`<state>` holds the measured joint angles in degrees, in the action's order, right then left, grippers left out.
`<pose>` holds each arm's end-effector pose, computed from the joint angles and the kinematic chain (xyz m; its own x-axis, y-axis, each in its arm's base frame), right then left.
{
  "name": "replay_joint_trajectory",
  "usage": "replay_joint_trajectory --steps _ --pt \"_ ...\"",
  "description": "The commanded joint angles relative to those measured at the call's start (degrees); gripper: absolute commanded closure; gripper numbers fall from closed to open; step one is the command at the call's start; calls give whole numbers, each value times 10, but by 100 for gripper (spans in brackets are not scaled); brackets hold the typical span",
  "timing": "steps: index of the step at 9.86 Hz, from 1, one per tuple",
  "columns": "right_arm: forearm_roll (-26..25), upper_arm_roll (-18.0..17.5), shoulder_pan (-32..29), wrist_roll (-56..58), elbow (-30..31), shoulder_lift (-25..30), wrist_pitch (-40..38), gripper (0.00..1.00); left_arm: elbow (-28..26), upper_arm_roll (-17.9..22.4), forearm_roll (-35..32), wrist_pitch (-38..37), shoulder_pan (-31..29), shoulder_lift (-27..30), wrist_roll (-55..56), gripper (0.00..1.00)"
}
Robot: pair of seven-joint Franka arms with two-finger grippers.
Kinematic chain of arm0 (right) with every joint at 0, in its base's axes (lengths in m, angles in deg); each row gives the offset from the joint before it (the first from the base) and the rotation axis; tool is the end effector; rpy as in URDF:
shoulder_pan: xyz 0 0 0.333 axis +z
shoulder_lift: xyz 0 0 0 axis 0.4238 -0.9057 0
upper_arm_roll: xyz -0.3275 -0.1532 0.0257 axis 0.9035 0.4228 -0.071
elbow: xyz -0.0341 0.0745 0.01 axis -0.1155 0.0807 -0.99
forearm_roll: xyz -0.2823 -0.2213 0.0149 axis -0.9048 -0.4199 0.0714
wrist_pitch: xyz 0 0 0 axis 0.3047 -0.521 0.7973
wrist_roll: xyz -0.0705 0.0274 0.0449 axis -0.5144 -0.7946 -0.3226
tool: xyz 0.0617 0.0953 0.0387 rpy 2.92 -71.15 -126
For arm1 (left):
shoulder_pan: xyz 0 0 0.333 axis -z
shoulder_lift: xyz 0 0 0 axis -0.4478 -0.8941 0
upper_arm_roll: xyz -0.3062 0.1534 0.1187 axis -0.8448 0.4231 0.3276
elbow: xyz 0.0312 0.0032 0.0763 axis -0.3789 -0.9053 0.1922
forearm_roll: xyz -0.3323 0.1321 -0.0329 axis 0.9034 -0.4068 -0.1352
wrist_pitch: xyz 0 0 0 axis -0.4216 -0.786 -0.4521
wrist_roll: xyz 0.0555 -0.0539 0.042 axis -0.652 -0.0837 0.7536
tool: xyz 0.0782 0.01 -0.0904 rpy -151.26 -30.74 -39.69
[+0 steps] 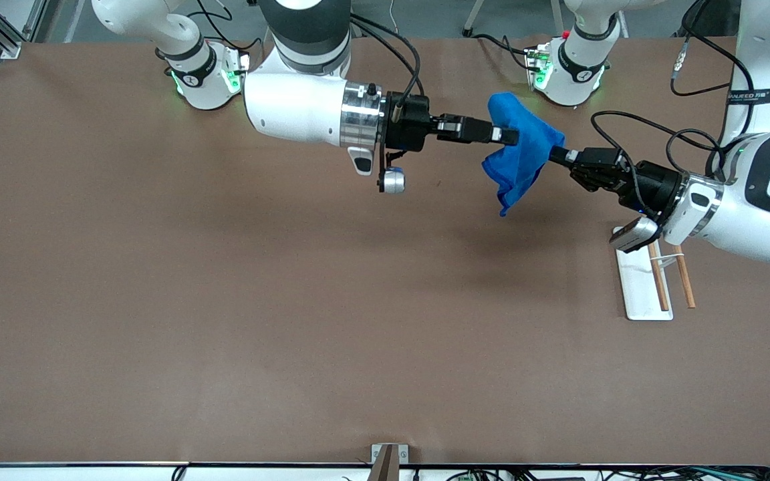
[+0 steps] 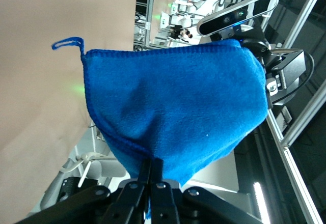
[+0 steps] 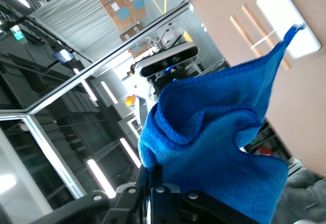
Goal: Right arm passes towel to left arm to hang
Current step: 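Grasp the towel with the left gripper beside the right gripper, then open the right gripper and withdraw while the left gripper carries the towel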
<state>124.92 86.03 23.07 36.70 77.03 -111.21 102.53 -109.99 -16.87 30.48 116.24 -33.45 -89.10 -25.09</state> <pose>0.5068 0.5303 0.5990 0.8510 -0.1593 -0.5004 -0.5140 -0.0572 -0.8559 0.5528 -0.1109 0.5105 0.8763 -0.4398 -0.1966 0.1284 -0.1803 0.9752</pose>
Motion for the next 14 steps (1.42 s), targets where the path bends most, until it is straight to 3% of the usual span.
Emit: replay_joint_trajectory --steps 1,3,5,7,10,12,14 --pt "-65 2 -16 -2 20 -2 -19 2 21 1 -54 20 5 -9 -5 100" --pt "-160 3 -41 -2 59 12 -23 0 63 1 -117 22 4 -10 -5 100" --pt "-337 10 -79 -2 128 56 -67 0 100 1 -185 26 3 -9 -6 100" --pt "-515 24 -135 -15 131 81 -194 0 144 2 -268 28 1 -8 -6 100" --pt "-800 29 -191 -83 130 110 -264 0 153 -2 -425 81 2 19 -9 100" --pt "-892 25 -259 -80 127 131 -287 0 149 1 -466 128 0 32 -6 100" --pt "-923 25 -342 -1 124 154 -331 0 131 2 -527 164 -4 45 16 100"
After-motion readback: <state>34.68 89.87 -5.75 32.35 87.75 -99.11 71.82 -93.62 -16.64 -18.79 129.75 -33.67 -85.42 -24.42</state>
